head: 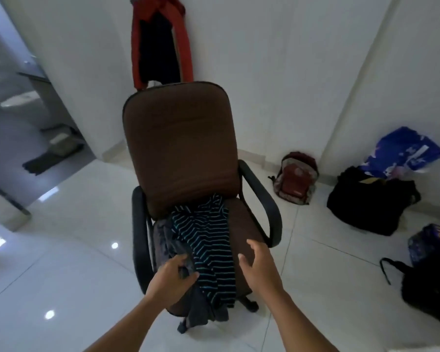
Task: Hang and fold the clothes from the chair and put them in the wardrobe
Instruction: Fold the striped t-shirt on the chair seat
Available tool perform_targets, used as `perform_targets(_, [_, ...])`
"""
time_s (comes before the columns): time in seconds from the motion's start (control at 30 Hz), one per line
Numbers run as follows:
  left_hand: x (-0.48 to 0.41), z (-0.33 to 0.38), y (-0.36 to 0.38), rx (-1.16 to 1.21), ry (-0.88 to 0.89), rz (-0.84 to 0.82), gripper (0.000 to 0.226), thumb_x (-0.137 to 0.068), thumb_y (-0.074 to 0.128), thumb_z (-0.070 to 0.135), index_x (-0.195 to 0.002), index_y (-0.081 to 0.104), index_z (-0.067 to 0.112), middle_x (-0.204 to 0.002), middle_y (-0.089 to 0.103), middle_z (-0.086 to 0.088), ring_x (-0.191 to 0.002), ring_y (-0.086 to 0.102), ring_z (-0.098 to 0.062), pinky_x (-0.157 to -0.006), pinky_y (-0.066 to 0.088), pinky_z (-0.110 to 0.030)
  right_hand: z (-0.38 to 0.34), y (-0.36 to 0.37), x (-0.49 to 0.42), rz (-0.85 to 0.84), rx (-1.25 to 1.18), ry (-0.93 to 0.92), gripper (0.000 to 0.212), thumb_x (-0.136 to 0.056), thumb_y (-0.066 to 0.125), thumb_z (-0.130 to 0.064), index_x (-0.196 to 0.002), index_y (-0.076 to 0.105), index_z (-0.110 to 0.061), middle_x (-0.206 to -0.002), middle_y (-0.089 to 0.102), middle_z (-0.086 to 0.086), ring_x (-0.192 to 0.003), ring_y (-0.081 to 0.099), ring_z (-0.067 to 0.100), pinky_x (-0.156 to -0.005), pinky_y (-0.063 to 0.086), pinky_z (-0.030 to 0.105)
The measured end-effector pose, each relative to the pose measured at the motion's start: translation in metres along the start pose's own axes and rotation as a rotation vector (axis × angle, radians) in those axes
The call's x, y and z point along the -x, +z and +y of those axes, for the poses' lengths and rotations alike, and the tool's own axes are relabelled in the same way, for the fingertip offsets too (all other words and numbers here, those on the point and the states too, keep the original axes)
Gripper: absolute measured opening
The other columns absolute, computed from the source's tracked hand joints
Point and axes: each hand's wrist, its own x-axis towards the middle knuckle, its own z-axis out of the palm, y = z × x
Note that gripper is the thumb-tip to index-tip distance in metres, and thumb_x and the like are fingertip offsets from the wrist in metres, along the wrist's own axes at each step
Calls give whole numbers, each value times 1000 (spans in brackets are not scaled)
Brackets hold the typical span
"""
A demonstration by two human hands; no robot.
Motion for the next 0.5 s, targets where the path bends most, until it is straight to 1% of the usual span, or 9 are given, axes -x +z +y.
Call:
perform_targets(0.07, [-23, -7, -2, 30, -71, 21, 66, -79, 72, 49, -138, 53, 27, -116, 67, 11, -101, 65, -10, -84, 53, -25, -5, 5, -31, -63, 24, -20, 53, -99, 55, -39, -147, 40, -23, -148, 43, -5, -131, 48, 13, -98, 41, 23])
perform_targets(0.1, [-35, -9, -3, 36, -88, 31, 69, -79, 71, 49, -140, 51, 26, -117, 67, 10, -100, 65, -10, -84, 52, -24, -8, 8, -48, -92, 35, -26, 53, -99, 55, -39, -148, 41, -23, -148, 43, -5, -130, 49, 12, -95, 41, 21])
perform_targets(0.17, [-65, -16, -5, 40, -109, 40, 70, -80, 71, 51, -141, 50, 25, -119, 67, 8, -101, 65, -11, -85, 53, -25, -13, 17, -82, -141, 46, -26, 53, -100, 55, -38, -148, 41, -23, -148, 42, -6, -129, 50, 13, -91, 40, 20])
perform_targets(0.23, [-100, -20, -7, 29, -111, 44, 69, -80, 69, 54, -140, 51, 24, -120, 66, 7, -103, 64, -12, -86, 52, -27, -17, 26, -118, -184, 64, -29, 53, -100, 55, -39, -148, 40, -23, -149, 40, -6, -129, 50, 14, -93, 43, 22])
perform_targets(0.3, [-142, -24, -11, 53, -126, 44, 68, -80, 68, 57, -139, 51, 26, -121, 66, 7, -103, 62, -10, -84, 50, -26, -20, 39, -157, -233, 88, -27, 54, -100, 54, -39, -149, 39, -23, -150, 39, -6, -131, 49, 15, -95, 44, 24])
perform_targets(0.33, [-166, -26, -13, 70, -132, 42, 69, -81, 68, 57, -139, 50, 27, -125, 64, 7, -106, 61, -10, -85, 49, -26, -20, 46, -177, -257, 99, -16, 54, -100, 55, -39, -149, 39, -23, -150, 39, -6, -131, 49, 15, -95, 44, 25])
perform_targets(0.43, [-233, -28, -15, 79, -160, 16, 75, -82, 65, 61, -145, 44, 25, -139, 56, 5, -124, 55, -15, -94, 48, -29, -17, 66, -236, -326, 135, 24, 54, -99, 56, -38, -148, 40, -22, -148, 41, -4, -130, 50, 15, -97, 44, 26])
perform_targets(0.5, [-273, -29, -15, 77, -195, -30, 76, -84, 65, 60, -147, 42, 24, -144, 50, 3, -127, 52, -16, -95, 48, -30, -14, 81, -272, -363, 139, 74, 54, -99, 56, -38, -148, 41, -21, -147, 41, -4, -129, 50, 15, -97, 43, 25])
